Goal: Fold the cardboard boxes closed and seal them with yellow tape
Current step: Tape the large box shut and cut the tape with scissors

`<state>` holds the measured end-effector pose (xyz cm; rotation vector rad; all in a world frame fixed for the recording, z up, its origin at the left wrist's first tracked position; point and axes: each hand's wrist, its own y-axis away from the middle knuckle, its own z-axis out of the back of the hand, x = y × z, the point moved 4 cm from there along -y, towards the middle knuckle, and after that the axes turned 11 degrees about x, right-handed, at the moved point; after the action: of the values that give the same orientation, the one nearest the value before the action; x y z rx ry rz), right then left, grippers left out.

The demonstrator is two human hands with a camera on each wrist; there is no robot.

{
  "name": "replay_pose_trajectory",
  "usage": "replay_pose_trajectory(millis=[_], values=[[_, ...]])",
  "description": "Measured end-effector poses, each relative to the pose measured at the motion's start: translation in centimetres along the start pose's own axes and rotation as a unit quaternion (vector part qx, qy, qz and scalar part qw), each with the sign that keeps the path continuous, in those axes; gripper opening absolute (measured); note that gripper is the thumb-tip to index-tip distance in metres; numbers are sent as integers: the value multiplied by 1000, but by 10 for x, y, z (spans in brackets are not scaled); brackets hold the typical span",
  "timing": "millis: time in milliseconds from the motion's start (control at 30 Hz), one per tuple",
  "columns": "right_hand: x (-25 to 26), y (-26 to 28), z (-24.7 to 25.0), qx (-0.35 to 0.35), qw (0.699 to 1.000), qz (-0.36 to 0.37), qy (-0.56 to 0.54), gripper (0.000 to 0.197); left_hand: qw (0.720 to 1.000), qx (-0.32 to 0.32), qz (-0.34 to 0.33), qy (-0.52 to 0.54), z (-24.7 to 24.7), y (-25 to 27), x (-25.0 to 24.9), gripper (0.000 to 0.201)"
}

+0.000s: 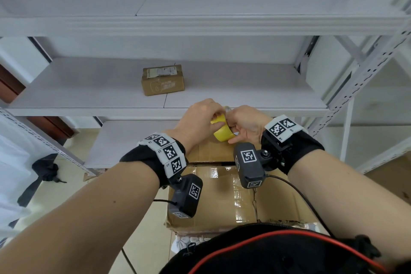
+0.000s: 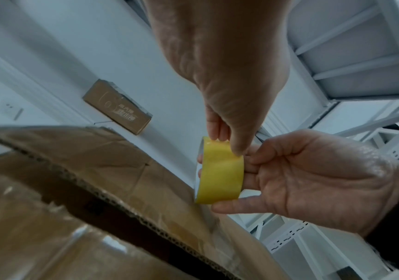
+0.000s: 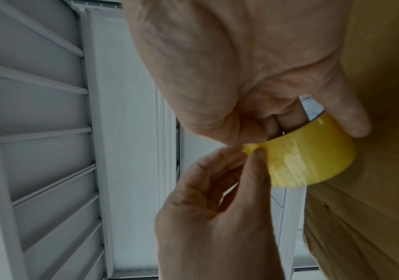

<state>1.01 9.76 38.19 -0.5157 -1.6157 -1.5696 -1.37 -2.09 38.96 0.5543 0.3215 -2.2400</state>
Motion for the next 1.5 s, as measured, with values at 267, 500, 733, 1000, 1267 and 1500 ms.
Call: replay_pose_trajectory(millis=[267, 500, 733, 1000, 1267, 1500], values=[[-6, 2, 5, 25, 997, 46, -48, 23, 992, -68, 68, 86, 3, 2, 12, 17], [-12, -4, 7, 9, 995, 70, -66, 25, 992, -71, 73, 74, 5, 1, 8, 11], [-13, -4, 7, -1, 994, 77, -79, 26, 996, -87, 33, 4, 1, 2, 2, 11], [-8, -5, 6, -19, 993, 111, -40, 30, 996, -69, 55, -13, 3, 1, 0, 13], [-4, -14, 9, -52, 980, 115, 155, 38, 979, -82, 166, 85, 14, -3, 18, 13], [1, -13, 10, -51, 967, 119, 219, 34, 973, -75, 200, 87, 8, -1, 18, 14]])
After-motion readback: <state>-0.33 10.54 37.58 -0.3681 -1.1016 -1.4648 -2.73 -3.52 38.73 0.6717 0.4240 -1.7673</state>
